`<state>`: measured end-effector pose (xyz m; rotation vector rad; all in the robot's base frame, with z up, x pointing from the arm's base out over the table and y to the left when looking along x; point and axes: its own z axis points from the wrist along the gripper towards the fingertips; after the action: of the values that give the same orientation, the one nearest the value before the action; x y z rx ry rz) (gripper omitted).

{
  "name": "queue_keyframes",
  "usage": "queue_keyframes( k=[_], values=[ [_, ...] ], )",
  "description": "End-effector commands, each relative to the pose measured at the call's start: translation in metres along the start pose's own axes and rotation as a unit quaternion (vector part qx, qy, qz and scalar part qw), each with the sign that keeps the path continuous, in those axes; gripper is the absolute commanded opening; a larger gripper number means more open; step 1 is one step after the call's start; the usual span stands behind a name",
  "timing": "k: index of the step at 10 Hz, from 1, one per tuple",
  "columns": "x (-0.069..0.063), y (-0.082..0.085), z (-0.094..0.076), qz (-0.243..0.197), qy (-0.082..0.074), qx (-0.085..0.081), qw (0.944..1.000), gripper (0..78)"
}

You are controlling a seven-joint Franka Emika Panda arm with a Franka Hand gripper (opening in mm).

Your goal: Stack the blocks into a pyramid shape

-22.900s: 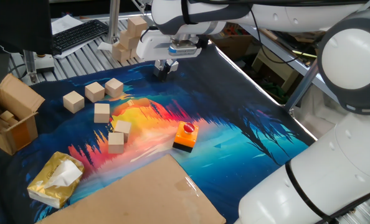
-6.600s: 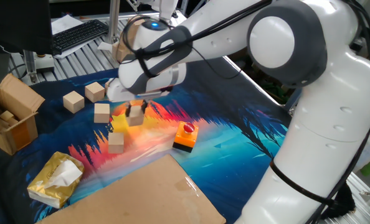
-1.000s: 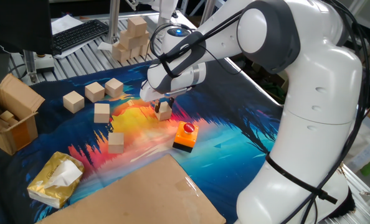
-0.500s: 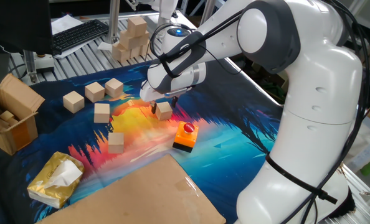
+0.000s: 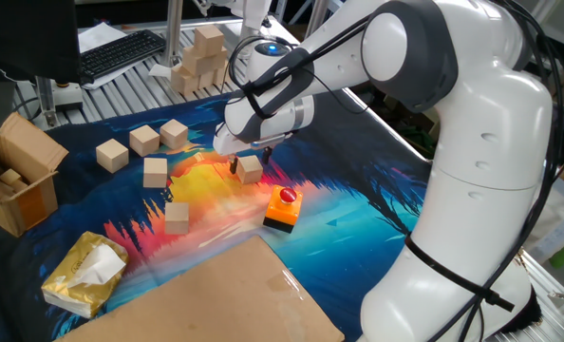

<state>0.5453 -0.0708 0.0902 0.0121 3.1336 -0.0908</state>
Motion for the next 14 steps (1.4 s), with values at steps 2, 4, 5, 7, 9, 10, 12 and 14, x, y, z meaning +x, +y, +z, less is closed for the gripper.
queue_keyframes(
  k=[2, 4, 5, 7, 9, 10, 12, 14],
  values=[
    [0.002, 0.002, -0.05, 0.004, 0.011, 0.004, 0.9999, 77.4],
    [0.003, 0.005, -0.058, 0.009, 0.011, 0.004, 0.9999, 77.4],
    [0.003, 0.005, -0.058, 0.009, 0.011, 0.004, 0.9999, 77.4],
    [0.012, 0.049, -0.08, 0.052, 0.025, 0.003, 0.9983, 77.4],
    [0.023, 0.084, -0.091, 0.086, 0.036, 0.004, 0.9956, 77.4],
    [0.03, 0.101, -0.092, 0.101, 0.041, 0.004, 0.994, 77.4],
    [0.044, 0.126, -0.091, 0.13, 0.043, 0.002, 0.9905, 77.4],
    [0.058, 0.147, -0.082, 0.155, 0.043, 0.001, 0.9869, 77.4]
  ],
)
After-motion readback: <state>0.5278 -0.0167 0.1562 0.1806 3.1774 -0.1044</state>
